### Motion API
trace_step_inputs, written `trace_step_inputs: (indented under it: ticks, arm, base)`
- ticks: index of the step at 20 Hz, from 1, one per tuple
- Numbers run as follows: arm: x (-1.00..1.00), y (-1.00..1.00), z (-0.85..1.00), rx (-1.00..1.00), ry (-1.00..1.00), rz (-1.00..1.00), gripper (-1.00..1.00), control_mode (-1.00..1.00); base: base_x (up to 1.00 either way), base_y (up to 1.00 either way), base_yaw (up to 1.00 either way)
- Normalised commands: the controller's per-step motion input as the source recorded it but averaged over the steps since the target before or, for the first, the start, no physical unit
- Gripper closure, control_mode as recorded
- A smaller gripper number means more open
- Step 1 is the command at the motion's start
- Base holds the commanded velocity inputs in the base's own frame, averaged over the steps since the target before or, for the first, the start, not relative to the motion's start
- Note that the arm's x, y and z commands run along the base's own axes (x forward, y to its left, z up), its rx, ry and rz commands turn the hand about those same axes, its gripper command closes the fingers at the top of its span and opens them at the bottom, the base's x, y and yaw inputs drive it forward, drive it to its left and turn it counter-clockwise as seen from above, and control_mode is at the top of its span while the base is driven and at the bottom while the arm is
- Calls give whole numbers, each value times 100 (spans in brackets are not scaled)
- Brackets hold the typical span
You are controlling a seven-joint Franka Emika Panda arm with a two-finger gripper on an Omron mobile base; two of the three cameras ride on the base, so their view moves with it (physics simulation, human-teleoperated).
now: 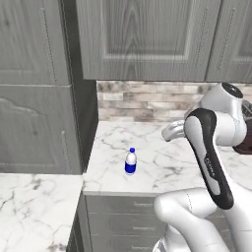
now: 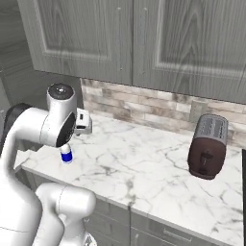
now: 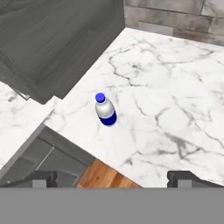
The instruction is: Place the drinks on the dining counter in a tight cluster.
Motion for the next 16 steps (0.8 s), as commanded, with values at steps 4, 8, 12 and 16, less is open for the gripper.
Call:
trace_step_inputs:
  ticks: [4,8,12,16]
  arm:
    - [58,-1,-15,12,0,40,-100,-100]
    - [57,0,-4,10,0,44,-100,-100]
    - [42,0,-11,9,-1,45,-100,-100]
    - [23,13,-52,10,-19,45,-100,-100]
  base:
    - [0,0,0]
    - [0,0,0]
    - [0,0,0]
    - [0,0,0]
